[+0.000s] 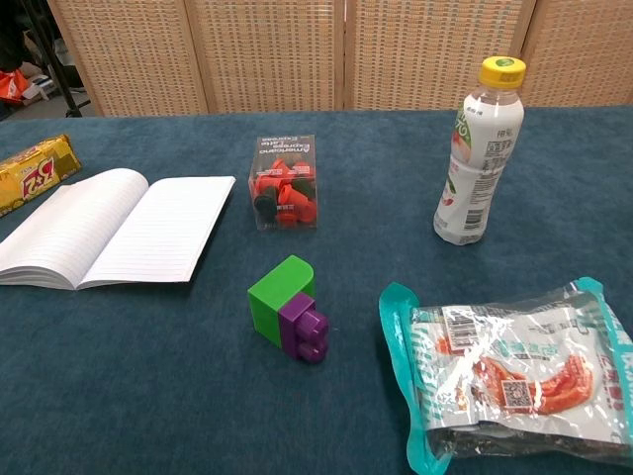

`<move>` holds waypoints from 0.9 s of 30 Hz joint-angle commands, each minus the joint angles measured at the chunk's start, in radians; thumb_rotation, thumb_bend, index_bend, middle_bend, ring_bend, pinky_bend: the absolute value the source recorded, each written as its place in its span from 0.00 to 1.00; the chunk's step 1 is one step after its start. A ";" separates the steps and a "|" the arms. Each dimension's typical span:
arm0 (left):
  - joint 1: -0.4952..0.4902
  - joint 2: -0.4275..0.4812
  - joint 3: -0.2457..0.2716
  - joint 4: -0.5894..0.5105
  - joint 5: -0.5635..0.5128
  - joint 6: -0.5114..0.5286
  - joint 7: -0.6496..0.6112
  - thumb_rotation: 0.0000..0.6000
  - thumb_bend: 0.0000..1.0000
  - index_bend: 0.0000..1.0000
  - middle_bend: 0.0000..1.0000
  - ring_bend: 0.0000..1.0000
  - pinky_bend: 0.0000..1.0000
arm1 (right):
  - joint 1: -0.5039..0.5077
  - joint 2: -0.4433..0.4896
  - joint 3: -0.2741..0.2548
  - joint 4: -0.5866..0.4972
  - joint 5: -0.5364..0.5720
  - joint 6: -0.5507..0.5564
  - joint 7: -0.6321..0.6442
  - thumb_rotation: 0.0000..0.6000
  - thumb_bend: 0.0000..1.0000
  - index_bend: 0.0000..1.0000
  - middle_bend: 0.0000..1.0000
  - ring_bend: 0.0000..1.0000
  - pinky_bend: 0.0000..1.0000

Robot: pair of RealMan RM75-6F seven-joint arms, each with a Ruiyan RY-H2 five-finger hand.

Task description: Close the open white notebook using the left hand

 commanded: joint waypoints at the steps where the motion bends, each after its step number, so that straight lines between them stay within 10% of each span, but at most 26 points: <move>1: 0.000 -0.001 -0.001 0.000 -0.002 0.000 0.001 1.00 0.11 0.00 0.00 0.00 0.00 | 0.001 0.000 -0.001 0.002 0.000 -0.002 0.001 1.00 0.04 0.00 0.00 0.00 0.00; 27: -0.058 -0.013 -0.054 0.129 -0.042 -0.053 -0.059 1.00 0.03 0.00 0.00 0.00 0.00 | 0.001 -0.001 0.001 -0.003 -0.001 0.000 -0.003 1.00 0.04 0.00 0.00 0.00 0.00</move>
